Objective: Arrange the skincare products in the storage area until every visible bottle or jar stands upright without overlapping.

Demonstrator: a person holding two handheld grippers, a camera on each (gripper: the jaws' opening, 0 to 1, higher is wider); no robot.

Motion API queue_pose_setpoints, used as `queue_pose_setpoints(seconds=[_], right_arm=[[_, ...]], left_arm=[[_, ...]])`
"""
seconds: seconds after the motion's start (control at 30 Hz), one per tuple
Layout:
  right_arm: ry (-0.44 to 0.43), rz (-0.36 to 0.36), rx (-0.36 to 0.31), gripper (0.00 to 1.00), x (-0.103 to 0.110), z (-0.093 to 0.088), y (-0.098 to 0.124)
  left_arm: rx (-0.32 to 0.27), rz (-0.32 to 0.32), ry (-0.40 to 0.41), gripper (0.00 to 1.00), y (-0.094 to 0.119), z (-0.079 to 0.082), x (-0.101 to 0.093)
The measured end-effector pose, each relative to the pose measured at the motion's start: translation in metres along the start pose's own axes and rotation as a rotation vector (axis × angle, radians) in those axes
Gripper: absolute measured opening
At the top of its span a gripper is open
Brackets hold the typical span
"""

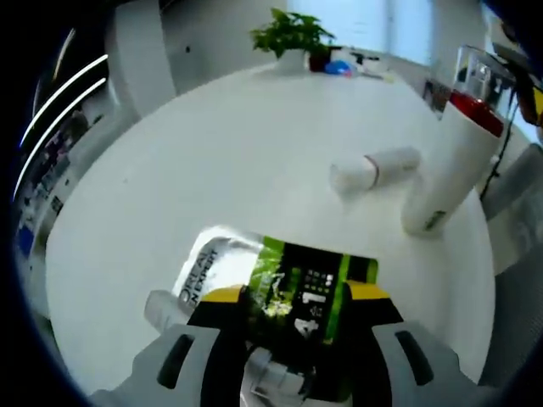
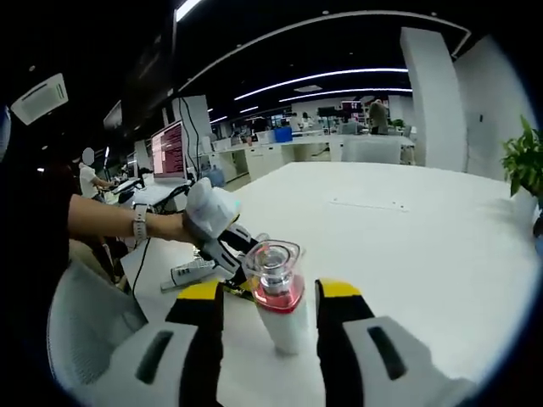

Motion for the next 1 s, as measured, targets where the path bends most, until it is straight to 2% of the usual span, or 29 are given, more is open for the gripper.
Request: queue_pose_setpoints(seconds=[0.5, 0.67, 0.8, 0.9, 1.0], right_arm=[[-0.019, -0.007, -0.026, 0.47, -0.001, 0.001, 0.003], [-0.018, -0.012, -0.029, 0.48, -0.002, 0.002, 0.005], [-0.024, -0.012, -0.034, 0.49, -0.002, 0.003, 0.006], [-0.033, -0.008, -0.028, 0.54, -0.001, 0.001, 0.005], [-0.020, -0.018, -0.015, 0.55, -0.003, -0.001, 0.006]], left_arm=[[0.032, 0.035, 0.050, 0.42, 0.002, 0.000, -0.001], [0.030, 0.033, 0.064, 0.36, 0.007, -0.001, -0.002], [0.015, 0.036, 0.055, 0.37, 0.013, 0.002, -0.002], [-0.018, 0.039, 0.068, 0.40, 0.022, 0.007, -0.002], [-0.049, 0.048, 0.087, 0.43, 0.032, 0.010, -0.001]])
Point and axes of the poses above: the point that each gripper's makers call its tool centre point, and the gripper's own axes: y roughly backward along the fingers, x roughly to its left, z roughly out of its top, the point moved 2 cm from there along y, roughly backward along the fingers, and after that the axes turned 5 degrees about -y, right-handed, at the moved point
